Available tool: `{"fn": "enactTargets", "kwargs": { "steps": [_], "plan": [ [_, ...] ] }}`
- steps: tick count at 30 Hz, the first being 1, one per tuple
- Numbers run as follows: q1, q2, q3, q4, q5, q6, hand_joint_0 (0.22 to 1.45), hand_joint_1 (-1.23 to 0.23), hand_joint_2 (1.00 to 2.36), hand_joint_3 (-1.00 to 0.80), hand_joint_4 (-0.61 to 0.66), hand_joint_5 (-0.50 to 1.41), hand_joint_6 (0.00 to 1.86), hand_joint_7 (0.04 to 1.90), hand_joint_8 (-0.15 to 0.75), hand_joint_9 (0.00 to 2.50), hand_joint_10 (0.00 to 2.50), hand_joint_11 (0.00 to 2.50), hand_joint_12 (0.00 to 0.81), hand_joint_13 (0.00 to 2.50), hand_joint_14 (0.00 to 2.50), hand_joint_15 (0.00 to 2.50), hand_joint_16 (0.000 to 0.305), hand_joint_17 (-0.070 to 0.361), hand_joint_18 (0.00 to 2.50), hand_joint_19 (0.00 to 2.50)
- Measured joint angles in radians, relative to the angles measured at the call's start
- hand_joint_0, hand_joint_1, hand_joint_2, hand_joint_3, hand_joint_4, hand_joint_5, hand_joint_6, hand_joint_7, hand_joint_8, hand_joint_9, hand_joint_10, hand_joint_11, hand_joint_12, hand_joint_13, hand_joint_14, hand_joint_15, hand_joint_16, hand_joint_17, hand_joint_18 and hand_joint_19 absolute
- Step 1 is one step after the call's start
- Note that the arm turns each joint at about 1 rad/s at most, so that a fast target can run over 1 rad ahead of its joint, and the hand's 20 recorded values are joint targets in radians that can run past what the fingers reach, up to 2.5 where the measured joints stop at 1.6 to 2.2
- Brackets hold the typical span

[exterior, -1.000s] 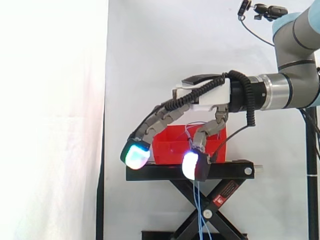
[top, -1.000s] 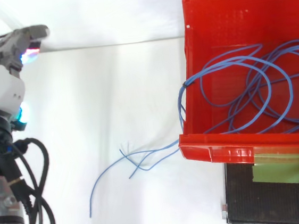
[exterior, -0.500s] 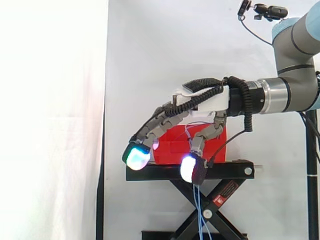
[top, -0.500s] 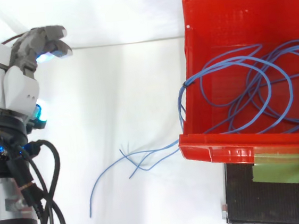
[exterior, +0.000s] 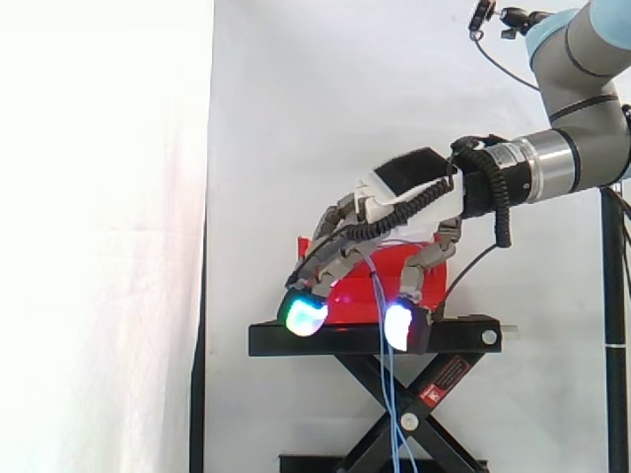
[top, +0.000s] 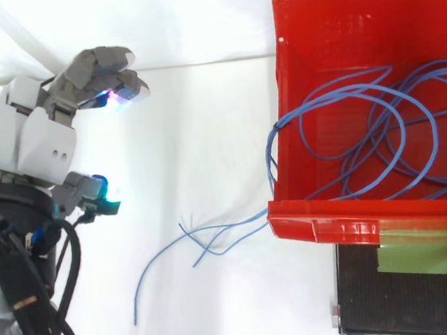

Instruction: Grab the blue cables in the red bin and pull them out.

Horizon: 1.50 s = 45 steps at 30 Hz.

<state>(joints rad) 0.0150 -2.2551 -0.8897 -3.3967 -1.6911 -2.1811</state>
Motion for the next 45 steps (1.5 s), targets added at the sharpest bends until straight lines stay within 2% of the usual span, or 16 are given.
{"fn": "enactTargets", "kwargs": {
  "steps": [4,10,16,18,26,32,35,45],
  "plan": [
    [-0.003,0.0,0.004,-0.021,-0.001,-0.055,0.76,-0.84,1.0,-1.0,0.19,0.53,0.01,0.36,0.242,0.55,0.02,0.43,0.36,0.79,0.03,0.87,0.049,0.109,0.39,0.63],
    [-0.006,0.0,0.004,-0.083,0.003,-0.196,0.76,-0.84,1.0,-1.0,0.2,0.53,0.01,0.37,0.241,0.55,0.02,0.44,0.36,0.78,0.03,0.87,0.049,0.109,0.39,0.64],
    [-0.006,0.0,0.005,-0.117,0.03,-0.36,0.76,-0.84,1.0,-1.0,0.2,0.53,0.01,0.37,0.243,0.55,0.02,0.43,0.361,0.78,0.03,0.87,0.049,0.109,0.39,0.64],
    [-0.006,0.0,0.005,-0.118,0.038,-0.392,0.76,-0.84,1.0,-1.0,0.2,0.53,0.01,0.37,0.24,0.55,0.02,0.43,0.359,0.78,0.03,0.88,0.049,0.109,0.39,0.63],
    [-0.012,-0.001,-0.003,-0.1,0.05,-0.475,0.76,-0.84,1.0,-1.0,0.2,0.53,0.01,0.37,0.243,0.54,0.02,0.44,0.359,0.78,0.03,0.86,0.049,0.109,0.39,0.64],
    [-0.023,-0.001,-0.063,-0.041,0.052,-0.508,0.76,-0.83,1.0,-1.0,0.2,0.53,0.01,0.37,0.242,0.55,0.02,0.44,0.359,0.78,0.03,0.86,0.049,0.109,0.39,0.64],
    [-0.027,-0.001,-0.081,-0.014,0.053,-0.518,0.76,-0.83,1.0,-1.0,0.2,0.53,0.01,0.37,0.243,0.55,0.02,0.43,0.36,0.78,0.03,0.86,0.049,0.109,0.39,0.64],
    [-0.039,0.0,-0.08,-0.008,0.055,-0.575,0.76,-0.83,1.0,-1.0,0.21,0.53,0.01,0.37,0.242,0.55,0.02,0.43,0.361,0.77,0.03,0.86,0.048,0.109,0.39,0.64]
  ]
}}
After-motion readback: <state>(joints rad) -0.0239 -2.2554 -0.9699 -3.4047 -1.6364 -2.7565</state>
